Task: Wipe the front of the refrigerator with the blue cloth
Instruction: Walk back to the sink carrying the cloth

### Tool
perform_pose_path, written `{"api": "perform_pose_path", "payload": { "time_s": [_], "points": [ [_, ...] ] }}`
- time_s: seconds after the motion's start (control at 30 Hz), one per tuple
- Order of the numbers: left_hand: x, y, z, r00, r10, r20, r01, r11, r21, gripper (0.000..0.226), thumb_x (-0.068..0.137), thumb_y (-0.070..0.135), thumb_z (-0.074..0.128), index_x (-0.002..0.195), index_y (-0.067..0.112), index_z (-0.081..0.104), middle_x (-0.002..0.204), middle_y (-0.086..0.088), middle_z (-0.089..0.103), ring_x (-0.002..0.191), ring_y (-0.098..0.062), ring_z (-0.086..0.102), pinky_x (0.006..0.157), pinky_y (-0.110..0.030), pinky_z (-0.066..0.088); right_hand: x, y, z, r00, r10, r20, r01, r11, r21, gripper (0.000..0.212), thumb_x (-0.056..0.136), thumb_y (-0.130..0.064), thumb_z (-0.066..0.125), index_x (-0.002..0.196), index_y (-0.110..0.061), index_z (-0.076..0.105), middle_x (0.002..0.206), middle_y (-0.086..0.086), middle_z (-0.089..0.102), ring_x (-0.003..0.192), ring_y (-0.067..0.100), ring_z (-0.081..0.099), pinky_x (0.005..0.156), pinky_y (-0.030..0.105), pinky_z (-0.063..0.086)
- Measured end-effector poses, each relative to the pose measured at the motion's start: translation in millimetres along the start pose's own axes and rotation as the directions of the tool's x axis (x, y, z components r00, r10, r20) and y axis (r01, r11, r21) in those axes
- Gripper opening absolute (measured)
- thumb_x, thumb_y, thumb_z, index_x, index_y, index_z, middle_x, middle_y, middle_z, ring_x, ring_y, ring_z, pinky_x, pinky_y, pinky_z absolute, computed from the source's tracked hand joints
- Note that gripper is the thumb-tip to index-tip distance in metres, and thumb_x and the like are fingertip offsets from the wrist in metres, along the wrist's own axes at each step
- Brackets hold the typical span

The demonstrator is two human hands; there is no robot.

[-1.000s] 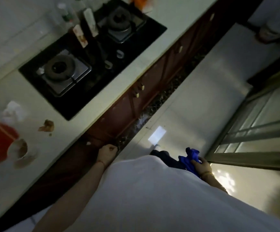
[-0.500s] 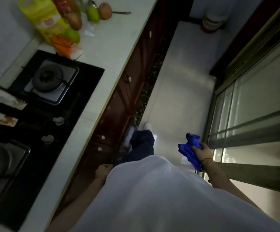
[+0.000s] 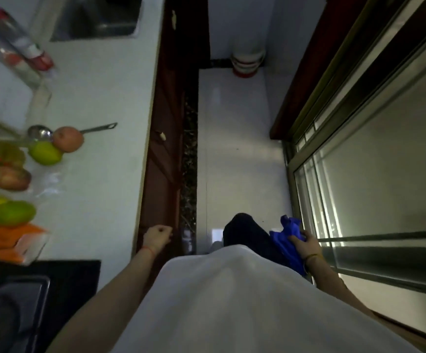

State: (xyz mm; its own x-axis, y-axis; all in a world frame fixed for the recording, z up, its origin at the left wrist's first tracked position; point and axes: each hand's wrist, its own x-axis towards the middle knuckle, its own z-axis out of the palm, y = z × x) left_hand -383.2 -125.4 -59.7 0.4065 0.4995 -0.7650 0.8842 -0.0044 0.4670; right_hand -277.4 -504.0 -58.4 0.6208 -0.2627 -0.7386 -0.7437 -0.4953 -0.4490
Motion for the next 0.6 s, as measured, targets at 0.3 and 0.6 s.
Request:
{"api": "perform_pose_path", "payload": {
  "time_s": [0.3,0.6],
  "points": [
    [133,170,14,0.997,0.045,0.056,-0.052,0.99,0.129,0.023,0.1,0.017,0.056,0.105,0.004,0.074,0.114,-0.021,0.073,0.103,-0.032,0.068,0.097,-0.036,0.052,119,-149,-3,0.987,0.161,0.001,-0.161,0.983,0.094,0.048,0.093,-0.013,0.057,0.137,0.004,0.048,0.129,0.027,0.058,0.115,0.041,0.058,0.095,0.038,0.045],
    [216,310,3,1.0,-0.017,0.006,0.016,0.989,0.146,0.024,0.101,0.021,0.053,0.091,0.007,0.07,0.098,-0.017,0.065,0.095,-0.025,0.058,0.081,-0.028,0.036,245,-415,-9,0.995,-0.079,0.068,0.081,0.996,-0.025,0.051,0.093,-0.015,0.061,0.14,-0.002,0.046,0.129,0.026,0.058,0.112,0.042,0.059,0.084,0.037,0.047]
  ]
}}
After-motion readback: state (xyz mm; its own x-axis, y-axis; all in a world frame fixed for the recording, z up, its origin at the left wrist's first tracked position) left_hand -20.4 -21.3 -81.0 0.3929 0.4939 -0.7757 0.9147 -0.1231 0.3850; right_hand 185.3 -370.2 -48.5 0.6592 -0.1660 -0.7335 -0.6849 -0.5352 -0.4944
